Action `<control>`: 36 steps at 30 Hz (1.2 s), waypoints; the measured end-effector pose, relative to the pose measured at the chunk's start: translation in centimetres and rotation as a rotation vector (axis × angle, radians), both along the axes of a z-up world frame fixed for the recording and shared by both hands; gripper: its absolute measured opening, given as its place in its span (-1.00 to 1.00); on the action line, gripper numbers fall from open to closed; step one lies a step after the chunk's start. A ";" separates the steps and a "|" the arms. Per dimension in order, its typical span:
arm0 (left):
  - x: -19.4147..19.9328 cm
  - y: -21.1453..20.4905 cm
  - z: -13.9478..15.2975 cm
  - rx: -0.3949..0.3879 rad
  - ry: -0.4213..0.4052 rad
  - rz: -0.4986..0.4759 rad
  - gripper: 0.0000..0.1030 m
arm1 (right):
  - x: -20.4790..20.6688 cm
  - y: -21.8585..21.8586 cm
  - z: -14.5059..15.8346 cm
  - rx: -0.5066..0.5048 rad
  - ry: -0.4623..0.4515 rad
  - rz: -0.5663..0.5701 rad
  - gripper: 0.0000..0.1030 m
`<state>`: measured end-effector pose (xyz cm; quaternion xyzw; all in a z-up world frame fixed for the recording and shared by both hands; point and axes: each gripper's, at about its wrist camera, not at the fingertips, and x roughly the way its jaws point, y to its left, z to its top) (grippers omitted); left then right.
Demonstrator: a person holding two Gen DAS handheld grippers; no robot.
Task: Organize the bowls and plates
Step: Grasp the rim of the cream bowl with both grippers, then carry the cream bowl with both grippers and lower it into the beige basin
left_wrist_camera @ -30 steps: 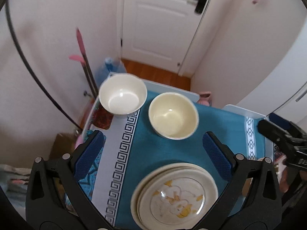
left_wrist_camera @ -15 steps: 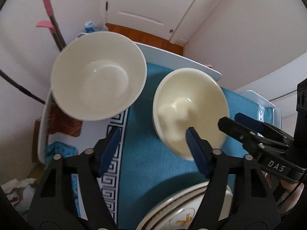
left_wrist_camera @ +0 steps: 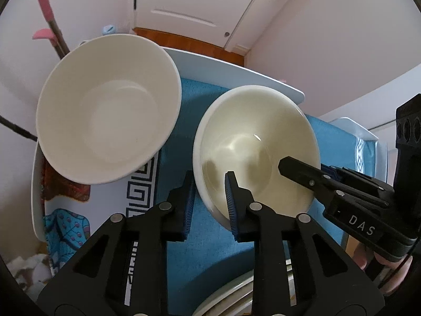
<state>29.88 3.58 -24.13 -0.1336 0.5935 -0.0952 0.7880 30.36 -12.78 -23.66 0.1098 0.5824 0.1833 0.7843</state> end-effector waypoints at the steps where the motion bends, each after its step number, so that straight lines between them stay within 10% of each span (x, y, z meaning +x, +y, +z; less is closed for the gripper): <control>1: 0.0 -0.1 0.0 0.001 0.001 0.000 -0.61 | -0.1 0.1 0.0 -0.005 -0.003 -0.004 -0.67; 22: -1.9 -2.2 8.0 0.011 -0.130 -0.079 -0.61 | -3.8 -2.4 6.2 -0.021 -0.101 -0.088 -0.67; 36: -9.6 -13.8 15.4 0.008 -0.249 -0.198 -0.61 | -13.6 -12.7 13.1 -0.027 -0.233 -0.211 -0.67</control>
